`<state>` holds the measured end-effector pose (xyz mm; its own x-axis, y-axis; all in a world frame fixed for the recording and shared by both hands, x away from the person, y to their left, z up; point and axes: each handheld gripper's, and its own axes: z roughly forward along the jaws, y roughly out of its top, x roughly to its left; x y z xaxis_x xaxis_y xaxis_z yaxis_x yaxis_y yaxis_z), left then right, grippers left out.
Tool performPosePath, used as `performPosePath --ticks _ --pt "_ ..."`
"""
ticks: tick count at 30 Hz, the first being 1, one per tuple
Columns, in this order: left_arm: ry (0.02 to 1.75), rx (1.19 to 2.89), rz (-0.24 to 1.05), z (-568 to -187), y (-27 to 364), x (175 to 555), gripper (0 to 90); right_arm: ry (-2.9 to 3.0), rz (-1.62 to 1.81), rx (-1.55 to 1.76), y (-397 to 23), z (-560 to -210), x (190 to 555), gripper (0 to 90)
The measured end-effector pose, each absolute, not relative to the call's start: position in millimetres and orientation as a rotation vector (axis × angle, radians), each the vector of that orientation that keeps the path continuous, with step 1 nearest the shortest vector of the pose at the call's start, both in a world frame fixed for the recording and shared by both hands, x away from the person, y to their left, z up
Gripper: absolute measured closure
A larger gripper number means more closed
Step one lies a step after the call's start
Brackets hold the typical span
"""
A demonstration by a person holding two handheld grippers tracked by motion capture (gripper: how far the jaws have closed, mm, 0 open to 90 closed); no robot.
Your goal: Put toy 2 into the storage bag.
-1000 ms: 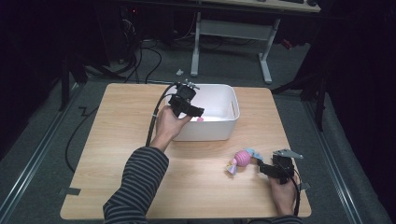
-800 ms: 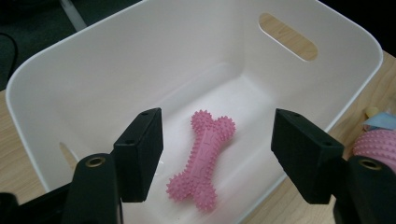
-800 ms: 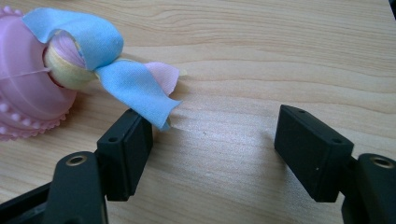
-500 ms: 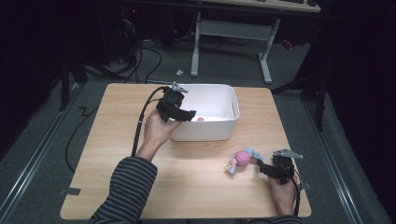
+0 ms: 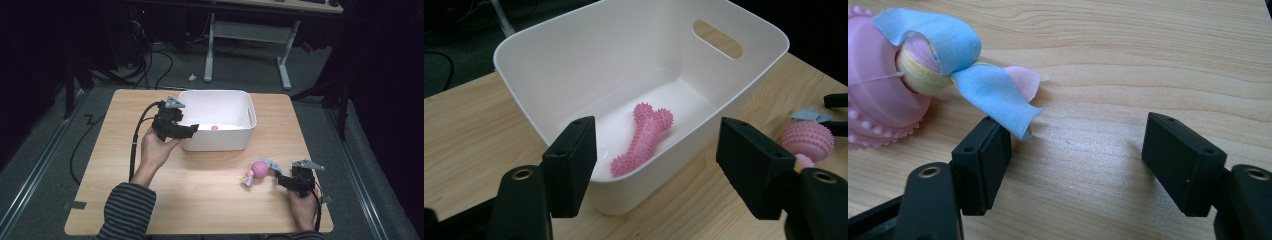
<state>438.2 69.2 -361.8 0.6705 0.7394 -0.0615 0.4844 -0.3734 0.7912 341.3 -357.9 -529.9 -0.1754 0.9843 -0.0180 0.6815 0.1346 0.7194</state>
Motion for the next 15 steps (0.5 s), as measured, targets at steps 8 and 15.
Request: performPosePath --ticks 8,15 --pt "0.961 2.005 0.391 -364 90 423 32.3 1.919 0.798 1.598 -358 -530 341 28.1" --pt "0.981 1.991 0.406 -376 103 410 32.3 1.920 0.799 1.598 -358 -530 341 28.0"
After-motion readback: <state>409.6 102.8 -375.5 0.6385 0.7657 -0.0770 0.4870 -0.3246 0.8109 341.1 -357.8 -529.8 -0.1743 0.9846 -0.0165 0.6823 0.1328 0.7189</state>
